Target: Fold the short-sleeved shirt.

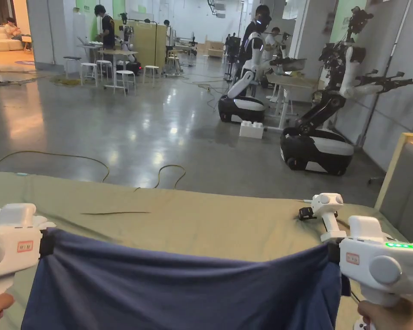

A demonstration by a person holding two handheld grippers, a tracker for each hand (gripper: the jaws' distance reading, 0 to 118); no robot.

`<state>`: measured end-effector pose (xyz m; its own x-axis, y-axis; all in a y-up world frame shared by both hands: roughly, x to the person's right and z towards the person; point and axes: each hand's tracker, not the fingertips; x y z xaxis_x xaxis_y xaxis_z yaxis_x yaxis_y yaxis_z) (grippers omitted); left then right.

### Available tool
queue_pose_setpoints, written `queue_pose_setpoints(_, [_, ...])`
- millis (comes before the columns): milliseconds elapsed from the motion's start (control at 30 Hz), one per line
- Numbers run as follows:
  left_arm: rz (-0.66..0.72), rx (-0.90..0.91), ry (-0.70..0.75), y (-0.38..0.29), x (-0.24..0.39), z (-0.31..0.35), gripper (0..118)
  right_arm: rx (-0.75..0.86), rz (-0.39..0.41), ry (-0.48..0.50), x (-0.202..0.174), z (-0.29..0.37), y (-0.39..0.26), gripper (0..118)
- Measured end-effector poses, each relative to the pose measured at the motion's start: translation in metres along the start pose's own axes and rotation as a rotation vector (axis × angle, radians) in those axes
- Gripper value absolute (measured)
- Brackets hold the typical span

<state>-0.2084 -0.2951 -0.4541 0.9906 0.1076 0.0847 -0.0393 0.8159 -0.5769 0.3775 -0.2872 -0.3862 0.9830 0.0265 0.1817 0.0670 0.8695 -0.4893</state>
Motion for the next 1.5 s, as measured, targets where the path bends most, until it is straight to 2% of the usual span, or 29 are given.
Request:
queue_pose_setpoints(133, [0.0, 0.049, -0.016, 0.034, 0.001, 0.022, 6, 0.066, -0.017, 0.023, -0.001, 0.022, 0.036, 0])
queue_pose_setpoints(400, [0.033, 0.155, -0.032, 0.114, 0.009, 0.052, 6, 0.202, 0.003, 0.007, -0.016, 0.053, 0.106, 0])
queue_pose_setpoints(800, [0.009, 0.31, 0.024, 0.245, 0.019, 0.076, 6, 0.361, 0.035, -0.056, -0.028, 0.068, 0.233, 0])
queue_pose_setpoints(967, [-0.009, 0.356, 0.041, 0.279, 0.021, 0.083, 6, 0.41, 0.061, -0.081, -0.037, 0.082, 0.275, 0])
queue_pose_setpoints(1233, [-0.027, 0.362, 0.052, 0.273, 0.023, 0.071, 6, 0.447, 0.1, -0.104, -0.047, 0.096, 0.292, 0])
queue_pose_setpoints(1500, [-0.026, 0.269, 0.042, 0.191, 0.014, 0.039, 6, 0.381, 0.152, -0.096, -0.05, 0.087, 0.218, 0])
